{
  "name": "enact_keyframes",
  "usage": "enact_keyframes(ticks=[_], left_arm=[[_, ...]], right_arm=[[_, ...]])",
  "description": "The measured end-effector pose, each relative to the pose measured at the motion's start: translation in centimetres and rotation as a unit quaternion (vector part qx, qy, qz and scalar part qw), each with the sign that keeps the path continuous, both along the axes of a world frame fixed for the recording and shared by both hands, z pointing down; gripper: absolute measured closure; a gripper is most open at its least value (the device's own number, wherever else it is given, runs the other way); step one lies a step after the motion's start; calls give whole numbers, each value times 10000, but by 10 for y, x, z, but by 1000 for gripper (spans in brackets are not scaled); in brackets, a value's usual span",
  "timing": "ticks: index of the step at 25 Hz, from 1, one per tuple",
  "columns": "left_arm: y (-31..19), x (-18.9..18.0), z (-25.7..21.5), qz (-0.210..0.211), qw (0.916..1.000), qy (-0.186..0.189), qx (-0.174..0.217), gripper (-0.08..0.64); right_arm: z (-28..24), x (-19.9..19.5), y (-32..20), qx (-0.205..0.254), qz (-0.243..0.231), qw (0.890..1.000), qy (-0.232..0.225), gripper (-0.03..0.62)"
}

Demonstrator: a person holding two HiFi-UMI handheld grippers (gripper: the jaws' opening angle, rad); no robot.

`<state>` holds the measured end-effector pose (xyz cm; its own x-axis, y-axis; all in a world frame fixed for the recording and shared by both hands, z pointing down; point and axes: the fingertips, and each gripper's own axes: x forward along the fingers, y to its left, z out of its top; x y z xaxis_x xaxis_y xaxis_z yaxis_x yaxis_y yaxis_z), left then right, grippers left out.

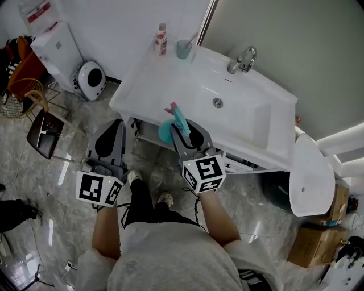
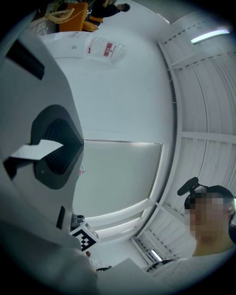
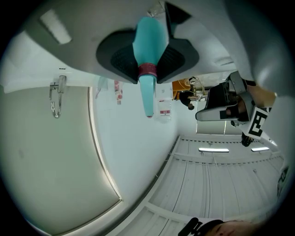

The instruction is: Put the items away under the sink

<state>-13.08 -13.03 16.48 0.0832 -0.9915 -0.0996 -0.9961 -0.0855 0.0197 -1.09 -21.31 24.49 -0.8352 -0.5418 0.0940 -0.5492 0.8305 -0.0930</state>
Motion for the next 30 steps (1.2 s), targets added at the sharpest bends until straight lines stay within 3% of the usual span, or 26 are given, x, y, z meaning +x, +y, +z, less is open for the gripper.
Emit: enact_keyframes(ticks=[7, 19, 30], left_arm=[[14, -5, 9, 96, 9999, 81, -97, 557], [28, -26, 43, 680, 9969, 219, -323, 557], [45, -16, 85, 984, 9929, 261, -609, 557]], right_arm=[[19, -10, 18, -108, 32, 9999, 43, 453], [56, -33, 50, -295, 418, 9985, 194, 453], [97, -30, 75, -447, 546, 9966, 429, 453]])
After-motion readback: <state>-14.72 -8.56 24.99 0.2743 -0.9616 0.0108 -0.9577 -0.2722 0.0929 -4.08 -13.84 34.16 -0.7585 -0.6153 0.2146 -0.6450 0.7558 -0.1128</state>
